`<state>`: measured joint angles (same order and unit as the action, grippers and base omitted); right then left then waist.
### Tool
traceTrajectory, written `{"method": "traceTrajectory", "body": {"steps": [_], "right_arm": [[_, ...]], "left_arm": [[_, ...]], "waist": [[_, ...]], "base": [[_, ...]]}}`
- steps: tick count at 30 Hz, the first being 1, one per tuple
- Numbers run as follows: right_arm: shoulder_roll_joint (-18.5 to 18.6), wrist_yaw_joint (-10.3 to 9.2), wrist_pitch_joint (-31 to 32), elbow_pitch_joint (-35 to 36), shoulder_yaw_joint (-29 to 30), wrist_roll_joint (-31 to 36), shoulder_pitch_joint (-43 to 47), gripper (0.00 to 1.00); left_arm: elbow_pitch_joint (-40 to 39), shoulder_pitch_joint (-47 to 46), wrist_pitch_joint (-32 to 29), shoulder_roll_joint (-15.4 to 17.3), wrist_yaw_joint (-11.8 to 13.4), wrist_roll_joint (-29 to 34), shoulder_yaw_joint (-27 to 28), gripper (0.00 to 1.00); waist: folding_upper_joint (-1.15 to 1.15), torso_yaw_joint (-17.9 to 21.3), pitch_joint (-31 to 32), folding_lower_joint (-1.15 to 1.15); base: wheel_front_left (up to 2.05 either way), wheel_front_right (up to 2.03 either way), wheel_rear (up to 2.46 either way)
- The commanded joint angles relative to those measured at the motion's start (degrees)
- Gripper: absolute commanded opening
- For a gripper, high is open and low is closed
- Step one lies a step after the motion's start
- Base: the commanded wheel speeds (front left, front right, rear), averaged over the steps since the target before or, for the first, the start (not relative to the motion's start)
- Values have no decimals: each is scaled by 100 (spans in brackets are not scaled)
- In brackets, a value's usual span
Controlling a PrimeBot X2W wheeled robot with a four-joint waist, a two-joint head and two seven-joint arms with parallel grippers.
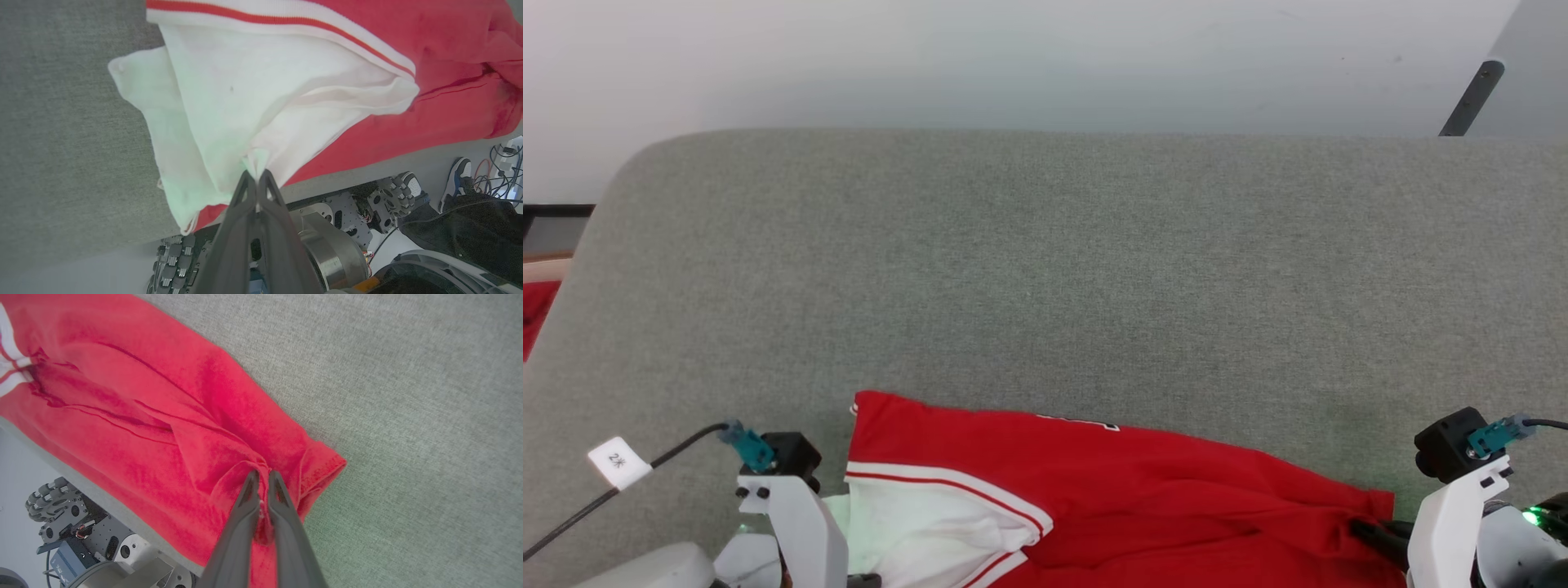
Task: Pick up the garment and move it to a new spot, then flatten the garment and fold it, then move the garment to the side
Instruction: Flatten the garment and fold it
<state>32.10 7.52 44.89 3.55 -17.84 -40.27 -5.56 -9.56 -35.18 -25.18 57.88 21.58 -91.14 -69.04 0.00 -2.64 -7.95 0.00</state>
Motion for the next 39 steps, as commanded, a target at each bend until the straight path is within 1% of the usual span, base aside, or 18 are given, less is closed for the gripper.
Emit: {"method": "traceTrajectory", "body": {"steps": [1, 3, 4, 5, 6, 7, 8, 9, 10, 11, 12, 14, 18, 23, 28, 33, 36, 39], "right_arm": [[1, -7, -1, 15, -13, -21, 27, 0], [-17, -7, -14, 12, -21, -28, 24, 0], [-23, -7, -35, 8, -30, -26, 17, 0], [-22, -7, -48, 3, -41, -22, 11, 0], [-14, -7, -62, -3, -57, -14, 11, 2], [-4, -7, -72, -5, -68, -9, 15, 26], [-7, -7, -68, 5, -82, -8, 18, 44], [-9, -7, -63, 24, -92, -13, 24, 58], [-2, -7, -57, 33, -87, -19, 37, 100], [-1, -7, -50, 39, -67, -37, 53, 100], [-14, -7, -34, 66, -49, -75, 80, 100], [-29, -7, -12, 123, 3, -111, 122, 100], [-122, -7, 40, 235, 207, -185, 234, 100], [-328, -7, 108, 308, 629, -204, 436, 100], [-621, -6, 250, 311, 1170, -89, 646, 100], [-907, -6, 510, 270, 1673, 64, 816, 100], [-1034, -6, 666, 219, 1925, 161, 866, 100], [-1145, -6, 821, 135, 2153, 279, 897, 100]], "left_arm": [[31, 74, 15, -7, -24, -20, -4, 0], [59, 96, 24, -46, -54, -22, -16, 0], [71, 99, 49, -51, -63, 0, -15, 7], [85, 104, 66, -48, -73, 34, -14, 31], [94, 118, 93, -57, -86, 37, -17, 37], [91, 129, 95, -61, -93, 43, -18, 41], [85, 144, 103, -49, -100, 47, -20, 61], [72, 153, 121, -27, -93, 55, -18, 73], [49, 151, 134, -10, -97, 74, -20, 85], [29, 155, 153, 5, -94, 67, -3, 95], [11, 166, 164, 25, -84, 52, 6, 98], [-20, 183, 217, 74, -60, 66, 30, 100], [-112, 251, 393, 154, -28, 56, 106, 100], [-196, 352, 881, 190, -129, 114, 271, 100], [-123, 475, 1699, 176, -247, 350, 491, 100], [134, 726, 2815, 127, -378, 627, 742, 100], [331, 950, 3545, 97, -415, 759, 899, 100], [526, 1186, 3937, 32, -465, 873, 1136, 100]], "waist": [[0, 4, 2, 0], [0, 3, 12, 0], [0, 4, 21, 0], [0, 4, 32, 0], [0, 1, 52, 0], [0, -2, 69, 0], [0, 2, 87, 0], [0, 2, 103, 0], [0, -4, 123, 0], [0, -9, 145, 0], [0, -15, 167, 0], [0, -18, 216, 0], [0, -21, 323, 0], [0, -17, 440, 0], [0, -25, 516, 0], [0, -47, 563, 0], [0, -73, 579, 0], [0, -133, 590, 0]], "base": [[0, 0, 0], [0, 0, 0], [0, 0, 0], [0, 0, 0], [0, 0, 0], [0, 0, 0], [0, 0, 0], [0, 0, 0], [0, 0, 0], [0, 0, 0], [0, 0, 0], [0, 0, 0], [0, 0, 0], [0, 0, 0], [0, 0, 0], [0, 0, 0], [0, 0, 0], [0, 0, 0]]}}
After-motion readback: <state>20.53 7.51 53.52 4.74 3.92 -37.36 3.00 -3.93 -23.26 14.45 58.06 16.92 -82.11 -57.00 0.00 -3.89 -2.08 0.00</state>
